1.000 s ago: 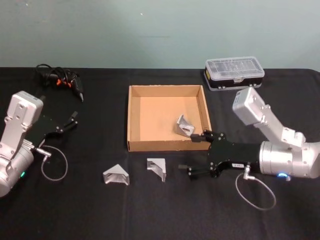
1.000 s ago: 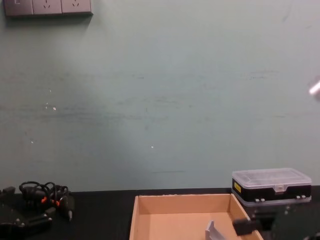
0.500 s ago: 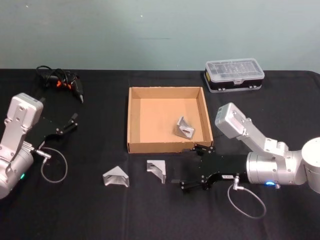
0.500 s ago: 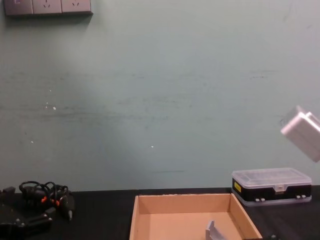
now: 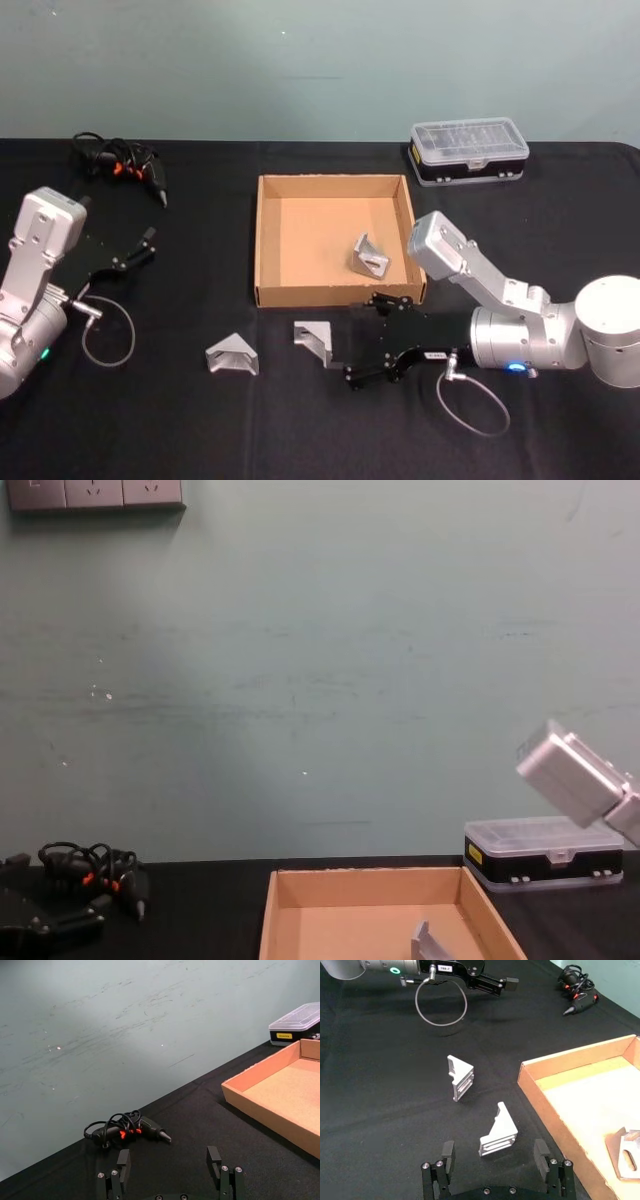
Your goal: Use one hand to pick up the angle iron from the table and place it into the box.
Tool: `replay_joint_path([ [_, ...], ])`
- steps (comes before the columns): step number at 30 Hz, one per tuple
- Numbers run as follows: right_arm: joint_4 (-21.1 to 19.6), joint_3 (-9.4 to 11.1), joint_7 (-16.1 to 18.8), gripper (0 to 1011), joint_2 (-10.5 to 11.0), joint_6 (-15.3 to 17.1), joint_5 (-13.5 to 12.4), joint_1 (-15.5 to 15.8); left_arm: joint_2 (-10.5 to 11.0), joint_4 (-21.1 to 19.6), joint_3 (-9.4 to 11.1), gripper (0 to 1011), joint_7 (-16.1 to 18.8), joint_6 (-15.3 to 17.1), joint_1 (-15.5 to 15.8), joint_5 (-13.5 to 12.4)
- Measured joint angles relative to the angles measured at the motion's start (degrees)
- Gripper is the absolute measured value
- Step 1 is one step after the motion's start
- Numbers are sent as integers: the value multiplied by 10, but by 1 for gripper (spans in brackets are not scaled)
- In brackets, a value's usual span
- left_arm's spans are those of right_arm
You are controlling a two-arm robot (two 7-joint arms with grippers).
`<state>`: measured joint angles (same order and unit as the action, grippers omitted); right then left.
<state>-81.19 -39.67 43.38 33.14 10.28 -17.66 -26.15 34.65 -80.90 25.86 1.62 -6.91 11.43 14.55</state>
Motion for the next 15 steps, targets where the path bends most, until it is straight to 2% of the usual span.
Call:
replay_joint_path([
  [15, 51, -18, 1, 1003, -31, -12, 6, -22, 0, 0, 0, 1000, 0, 0, 0, 0],
])
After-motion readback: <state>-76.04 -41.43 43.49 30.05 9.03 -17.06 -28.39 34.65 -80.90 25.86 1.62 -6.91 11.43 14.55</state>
